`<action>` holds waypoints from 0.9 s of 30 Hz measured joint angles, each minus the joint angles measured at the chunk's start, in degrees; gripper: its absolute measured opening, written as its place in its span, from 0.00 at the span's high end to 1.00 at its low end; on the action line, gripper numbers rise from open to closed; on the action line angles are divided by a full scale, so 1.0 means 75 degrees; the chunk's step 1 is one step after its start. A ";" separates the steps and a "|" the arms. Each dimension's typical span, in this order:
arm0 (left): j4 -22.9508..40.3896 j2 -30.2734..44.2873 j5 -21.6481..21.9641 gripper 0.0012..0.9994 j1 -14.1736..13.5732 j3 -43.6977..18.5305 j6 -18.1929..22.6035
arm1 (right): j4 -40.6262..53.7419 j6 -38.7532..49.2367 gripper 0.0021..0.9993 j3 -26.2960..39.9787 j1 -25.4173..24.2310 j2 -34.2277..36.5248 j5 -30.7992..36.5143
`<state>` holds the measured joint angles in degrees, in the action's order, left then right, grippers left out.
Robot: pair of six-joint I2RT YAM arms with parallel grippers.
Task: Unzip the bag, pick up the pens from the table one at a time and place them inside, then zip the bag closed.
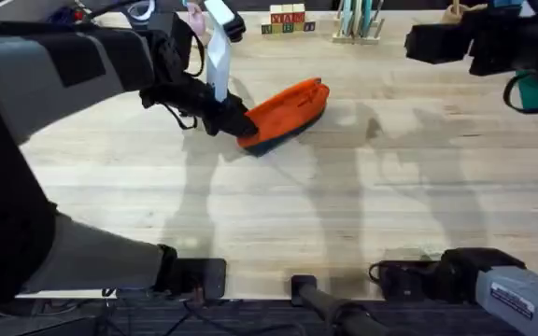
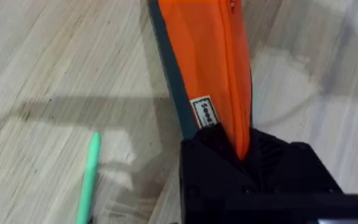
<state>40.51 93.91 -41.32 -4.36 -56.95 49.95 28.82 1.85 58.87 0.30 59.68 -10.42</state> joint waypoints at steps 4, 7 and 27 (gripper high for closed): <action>0.0000 -0.0001 0.0000 0.96 0.0000 0.0000 0.0001 | 0.0004 -0.0647 0.00 0.0000 0.0003 0.0000 -0.0082; 0.0000 -0.0003 0.0000 0.96 0.0000 0.0000 0.0000 | 0.0051 -0.1431 0.00 0.0000 0.0054 0.0000 -0.0131; 0.0000 -0.0003 0.0003 0.96 0.0000 0.0000 0.0003 | 0.0213 0.0368 0.00 0.0003 0.0560 0.0932 -0.0929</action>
<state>40.51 93.89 -41.30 -4.36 -56.95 49.98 30.41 4.61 58.89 4.49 66.67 -17.38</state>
